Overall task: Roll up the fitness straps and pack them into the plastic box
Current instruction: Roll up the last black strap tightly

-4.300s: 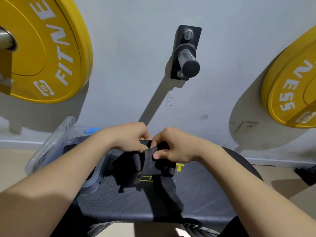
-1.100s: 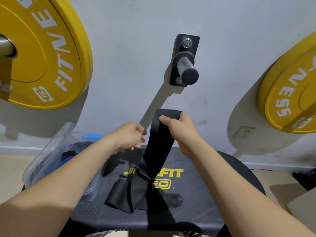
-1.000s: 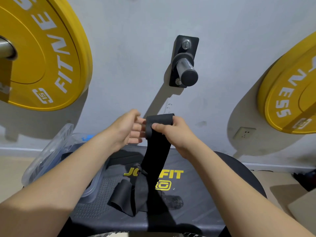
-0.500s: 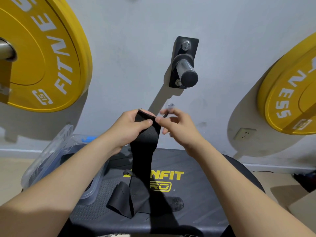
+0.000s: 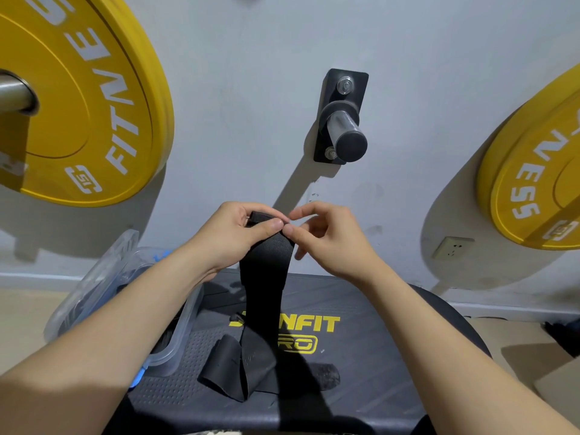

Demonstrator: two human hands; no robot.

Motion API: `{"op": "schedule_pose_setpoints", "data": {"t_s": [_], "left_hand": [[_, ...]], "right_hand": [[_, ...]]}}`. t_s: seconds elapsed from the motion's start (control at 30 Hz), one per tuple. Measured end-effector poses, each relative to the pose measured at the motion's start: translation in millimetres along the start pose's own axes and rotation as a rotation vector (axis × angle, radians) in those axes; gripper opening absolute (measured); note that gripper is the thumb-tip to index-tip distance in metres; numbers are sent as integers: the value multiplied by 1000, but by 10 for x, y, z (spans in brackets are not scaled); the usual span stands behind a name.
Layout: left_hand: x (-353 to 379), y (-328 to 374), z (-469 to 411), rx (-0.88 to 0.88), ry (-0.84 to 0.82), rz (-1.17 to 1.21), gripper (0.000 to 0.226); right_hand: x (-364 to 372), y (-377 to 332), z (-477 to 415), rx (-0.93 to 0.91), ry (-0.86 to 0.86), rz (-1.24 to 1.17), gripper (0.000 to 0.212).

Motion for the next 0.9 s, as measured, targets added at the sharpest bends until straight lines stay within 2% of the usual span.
{"op": "schedule_pose_setpoints", "data": {"t_s": [0.07, 0.2, 0.3, 0.4, 0.53, 0.63, 0.77, 0.87, 0.9], "left_hand": [[-15, 22, 8, 17, 25, 53, 14], [-9, 37, -6, 15, 66, 168, 19], [-12, 29, -9, 13, 80, 167, 19], [-42, -11, 21, 6, 28, 72, 15], [-54, -8, 63, 7, -147, 62, 32], [-45, -2, 59, -11, -133, 37, 25], [-11, -23, 21, -50, -67, 77, 17], [1, -39, -13, -80, -33, 165, 33], [-2, -40, -15, -75, -16, 171, 32]], "right_hand": [[8, -24, -7, -41, 18, 14, 3], [11, -64, -44, -108, 143, 54, 5], [23, -73, -51, -156, 167, 186, 5], [-6, -45, -26, -93, 34, 192, 3], [-94, 4, 39, 6, -109, -9, 16], [-83, -12, 63, 22, -183, 93, 14], [-78, -64, 37, -48, -33, 277, 16], [-57, -99, 43, -122, 43, 363, 7], [-53, -105, 51, -145, 65, 401, 6]]}}
Point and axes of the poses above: each hand's wrist, its own z-axis away from the middle knuckle, its own x-axis out of the palm, y = z × x, the point moved 2 cm from there along -z, towards the middle knuckle, and after that the axes turned 14 degrees about -y, right-handed, at the moved point
